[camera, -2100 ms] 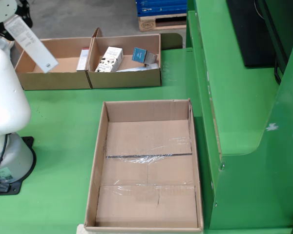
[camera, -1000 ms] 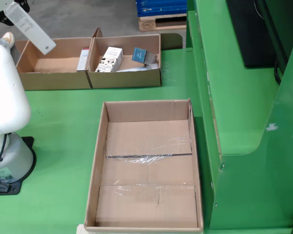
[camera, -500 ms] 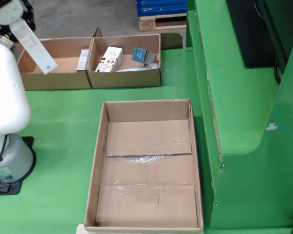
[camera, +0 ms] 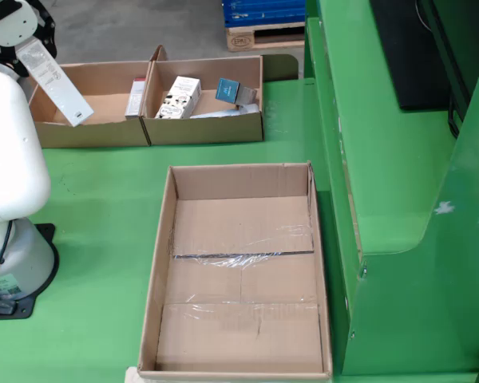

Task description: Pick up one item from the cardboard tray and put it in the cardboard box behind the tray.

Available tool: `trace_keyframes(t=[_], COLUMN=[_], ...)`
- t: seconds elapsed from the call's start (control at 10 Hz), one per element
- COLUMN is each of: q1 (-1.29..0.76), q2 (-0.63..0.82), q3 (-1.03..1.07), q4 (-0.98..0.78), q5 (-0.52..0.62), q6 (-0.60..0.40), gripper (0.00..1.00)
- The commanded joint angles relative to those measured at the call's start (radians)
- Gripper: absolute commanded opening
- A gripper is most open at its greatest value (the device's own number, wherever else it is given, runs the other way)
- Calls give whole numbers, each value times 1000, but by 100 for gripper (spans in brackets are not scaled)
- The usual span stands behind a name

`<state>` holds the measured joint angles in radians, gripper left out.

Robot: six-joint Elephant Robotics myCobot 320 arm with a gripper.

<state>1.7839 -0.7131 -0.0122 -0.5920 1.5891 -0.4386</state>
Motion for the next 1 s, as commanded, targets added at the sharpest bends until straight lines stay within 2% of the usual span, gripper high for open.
trace_keyframes(t=[0.0, 0.3, 0.9], q1=[40, 143, 202], q2=[37, 68, 82], q3=[12, 12, 12], q4=[-31, 43, 74], q5=[25, -8, -12], q6=[6, 46, 61], gripper=[0, 0, 0])
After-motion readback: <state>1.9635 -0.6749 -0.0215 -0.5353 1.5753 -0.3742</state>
